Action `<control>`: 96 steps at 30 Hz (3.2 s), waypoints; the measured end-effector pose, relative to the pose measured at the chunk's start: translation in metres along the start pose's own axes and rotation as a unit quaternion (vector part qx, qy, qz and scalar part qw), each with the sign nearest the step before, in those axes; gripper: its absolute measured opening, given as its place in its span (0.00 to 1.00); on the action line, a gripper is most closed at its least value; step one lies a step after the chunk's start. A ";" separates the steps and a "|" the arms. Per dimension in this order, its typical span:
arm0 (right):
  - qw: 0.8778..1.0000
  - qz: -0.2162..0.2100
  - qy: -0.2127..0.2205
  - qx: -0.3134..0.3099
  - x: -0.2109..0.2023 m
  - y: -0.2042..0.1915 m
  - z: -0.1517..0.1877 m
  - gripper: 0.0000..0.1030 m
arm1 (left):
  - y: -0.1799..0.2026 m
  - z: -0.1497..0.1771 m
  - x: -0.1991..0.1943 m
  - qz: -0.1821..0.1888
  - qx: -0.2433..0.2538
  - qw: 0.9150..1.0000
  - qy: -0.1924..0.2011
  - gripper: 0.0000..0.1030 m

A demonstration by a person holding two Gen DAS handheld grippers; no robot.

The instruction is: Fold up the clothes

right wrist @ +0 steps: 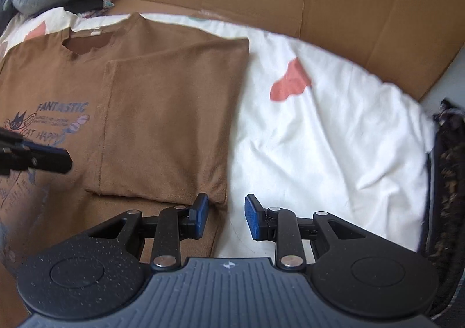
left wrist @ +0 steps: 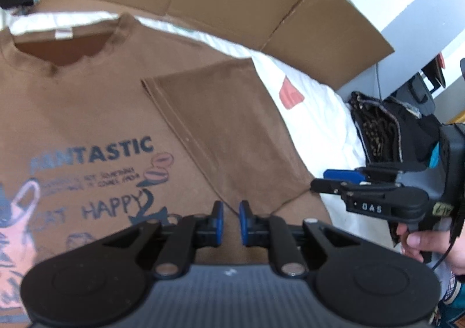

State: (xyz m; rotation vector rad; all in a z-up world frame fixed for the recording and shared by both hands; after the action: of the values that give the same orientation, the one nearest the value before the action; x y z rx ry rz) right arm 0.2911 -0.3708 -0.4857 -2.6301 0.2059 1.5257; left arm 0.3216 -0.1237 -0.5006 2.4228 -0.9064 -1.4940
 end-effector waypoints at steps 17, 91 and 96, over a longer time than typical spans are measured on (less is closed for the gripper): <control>0.999 -0.034 0.020 -0.006 0.002 -0.028 -0.010 0.33 | -0.125 0.008 -0.130 -0.154 -0.078 0.982 0.069 0.26; 0.988 -0.108 0.045 -0.096 -0.010 -0.106 -0.019 0.33 | -0.339 0.103 -0.295 -0.299 -0.384 0.812 0.322 0.20; 0.988 -0.112 0.045 -0.098 -0.010 -0.111 -0.019 0.33 | -0.337 0.105 -0.300 -0.296 -0.384 0.811 0.326 0.09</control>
State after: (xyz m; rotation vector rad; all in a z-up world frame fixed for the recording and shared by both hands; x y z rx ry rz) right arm 0.3204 -0.2632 -0.4664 -2.7591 -0.2392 1.4202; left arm 0.2754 0.3359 -0.4677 2.3054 0.5531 -0.7344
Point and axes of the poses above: each gripper's, at about its wrist camera, not at the fingertips, and x roughly the way its jaws point, y to its right, z to its underside, the point moved 10 cm from there along x, roughly the way its jaws point, and after that the axes turned 3 degrees about x, right-handed, at the moved point
